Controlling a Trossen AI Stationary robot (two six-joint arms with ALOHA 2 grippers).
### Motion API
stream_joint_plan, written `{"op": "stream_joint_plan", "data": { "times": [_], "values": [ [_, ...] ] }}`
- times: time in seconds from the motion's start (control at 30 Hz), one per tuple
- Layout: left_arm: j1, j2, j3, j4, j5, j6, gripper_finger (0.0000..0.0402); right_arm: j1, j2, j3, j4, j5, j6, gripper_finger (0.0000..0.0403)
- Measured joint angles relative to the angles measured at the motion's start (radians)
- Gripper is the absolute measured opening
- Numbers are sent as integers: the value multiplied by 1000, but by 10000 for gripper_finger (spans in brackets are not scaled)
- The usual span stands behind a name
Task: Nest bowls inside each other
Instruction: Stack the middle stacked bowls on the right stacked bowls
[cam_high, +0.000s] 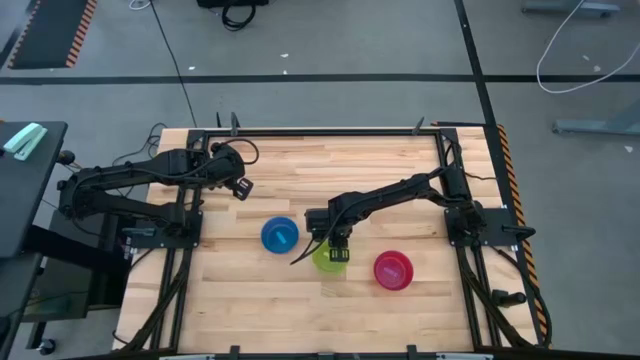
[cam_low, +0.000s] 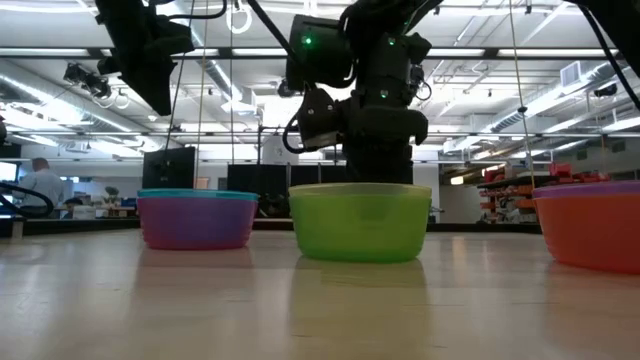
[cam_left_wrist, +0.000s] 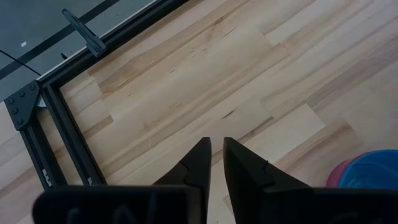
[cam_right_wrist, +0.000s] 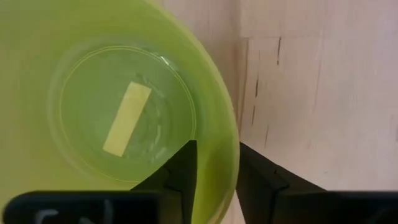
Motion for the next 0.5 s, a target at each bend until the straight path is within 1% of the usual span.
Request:
{"op": "stream_joint_plan", "data": {
  "times": [0.1,0.23,0.27,0.33,0.43,0.5],
  "values": [
    [0,0,0,0,0,0,47,-3,0,0,4,0,-2,76],
    [0,0,0,0,0,0,44,-11,0,0,6,-5,-9,22],
    [0,0,0,0,0,0,44,-13,0,0,6,-5,-14,14],
    [0,0,0,0,0,0,46,-16,0,1,6,-8,-33,12],
    [0,0,0,0,0,0,49,-16,0,1,3,-4,-52,23],
    [0,0,0,0,0,0,50,-16,-5,1,-2,-3,-70,17]
  ]
}}
